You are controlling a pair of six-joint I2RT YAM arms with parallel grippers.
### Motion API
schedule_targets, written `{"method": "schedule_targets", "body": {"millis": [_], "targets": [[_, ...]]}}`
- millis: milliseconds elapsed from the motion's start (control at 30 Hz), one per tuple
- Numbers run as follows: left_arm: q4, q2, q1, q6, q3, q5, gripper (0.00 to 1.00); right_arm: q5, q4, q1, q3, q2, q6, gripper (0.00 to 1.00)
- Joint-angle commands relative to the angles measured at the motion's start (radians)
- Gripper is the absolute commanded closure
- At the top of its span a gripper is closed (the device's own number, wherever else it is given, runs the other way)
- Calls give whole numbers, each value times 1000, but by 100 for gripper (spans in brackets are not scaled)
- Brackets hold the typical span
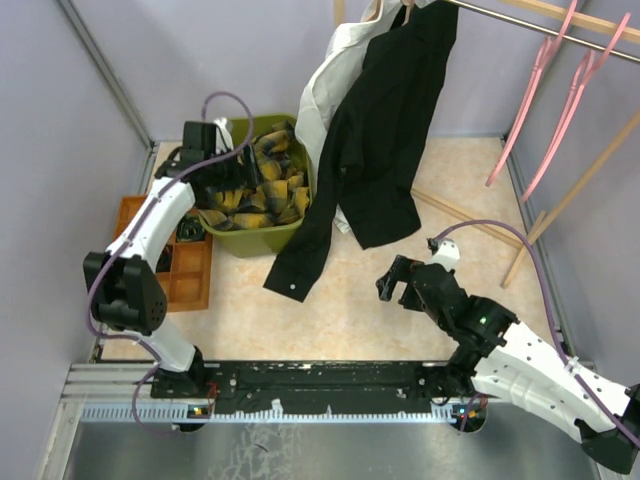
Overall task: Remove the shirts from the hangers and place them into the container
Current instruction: Adjust the shirt in the bin.
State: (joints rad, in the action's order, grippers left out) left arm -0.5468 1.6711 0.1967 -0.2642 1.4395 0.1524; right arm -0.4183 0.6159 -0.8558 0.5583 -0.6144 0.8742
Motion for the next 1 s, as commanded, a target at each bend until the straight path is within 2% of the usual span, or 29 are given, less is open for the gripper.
{"method": "schedule_targets", "body": {"millis": [0,100,200,367,500,667,867,967], "targets": [[72,-38,4,23,143,2,4,-42,-15,-7,55,11,-9,1],[93,54,4,5,256,113,4,-47,-14,-6,56,11,-12,1],[95,213,4,-31,402,182,4,-46,-14,-7,61,9,-13,1],[3,529,4,-102,657,184,13,-40,6,-7,75,10,-12,1],[-65,627,5,-116,660,185,20,-47,34,-6,83,24,-5,1],[-6,545,3,-101,549,263,21,-53,32,-7,70,46,-5,1],[59,316,0,-70,517,377,16,-52,35,-8,73,40,-8,1],[33,187,-2,-25,461,406,13,-45,35,-7,64,43,-4,1]]}}
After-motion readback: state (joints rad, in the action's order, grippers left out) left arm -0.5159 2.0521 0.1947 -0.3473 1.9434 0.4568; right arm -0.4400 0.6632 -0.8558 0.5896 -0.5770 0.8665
